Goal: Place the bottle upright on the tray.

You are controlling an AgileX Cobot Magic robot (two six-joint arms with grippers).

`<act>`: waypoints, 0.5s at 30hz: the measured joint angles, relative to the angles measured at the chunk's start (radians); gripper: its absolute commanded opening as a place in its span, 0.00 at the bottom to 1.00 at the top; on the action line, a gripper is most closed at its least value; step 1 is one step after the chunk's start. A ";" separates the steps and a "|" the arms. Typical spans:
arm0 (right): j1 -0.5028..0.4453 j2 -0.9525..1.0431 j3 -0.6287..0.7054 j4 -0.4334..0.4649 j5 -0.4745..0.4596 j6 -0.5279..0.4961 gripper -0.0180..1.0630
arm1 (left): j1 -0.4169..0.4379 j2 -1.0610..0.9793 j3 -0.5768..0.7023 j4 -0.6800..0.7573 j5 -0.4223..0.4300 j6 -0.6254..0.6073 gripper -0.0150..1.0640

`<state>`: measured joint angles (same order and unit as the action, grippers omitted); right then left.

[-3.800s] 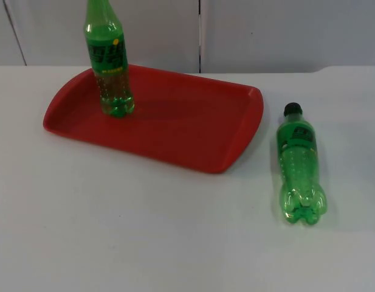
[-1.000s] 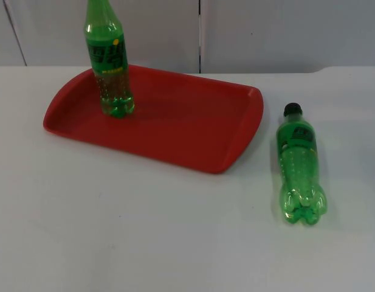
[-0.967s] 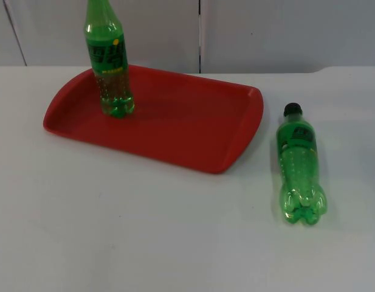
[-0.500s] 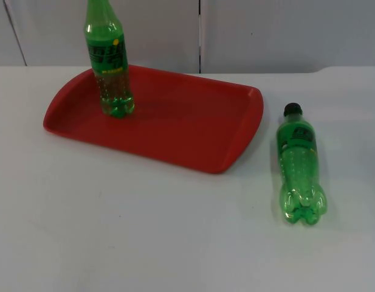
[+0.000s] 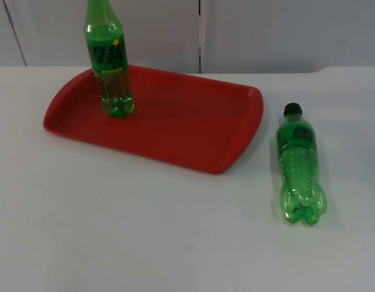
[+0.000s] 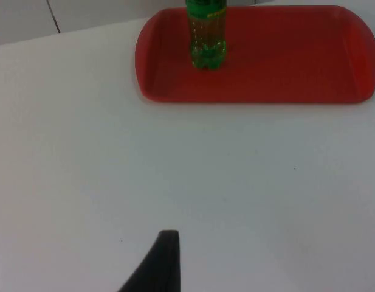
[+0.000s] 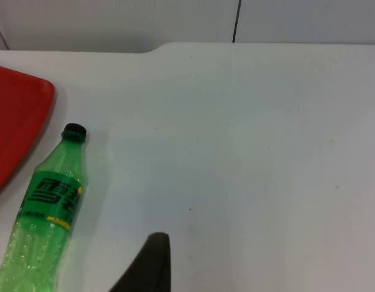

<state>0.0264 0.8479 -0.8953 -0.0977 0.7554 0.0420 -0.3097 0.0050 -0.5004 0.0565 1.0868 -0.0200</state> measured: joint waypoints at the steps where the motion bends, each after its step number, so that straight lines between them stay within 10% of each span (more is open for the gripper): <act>1: 0.000 0.000 0.000 0.000 -0.002 0.000 0.99 | 0.000 0.000 0.000 -0.005 0.000 0.005 0.99; 15: 0.000 0.000 0.000 0.064 -0.069 0.000 0.99 | 0.000 0.000 0.000 -0.014 0.000 0.020 0.99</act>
<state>0.0264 0.8479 -0.8953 -0.0339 0.6862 0.0420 -0.3097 0.0050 -0.5004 0.0420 1.0868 0.0000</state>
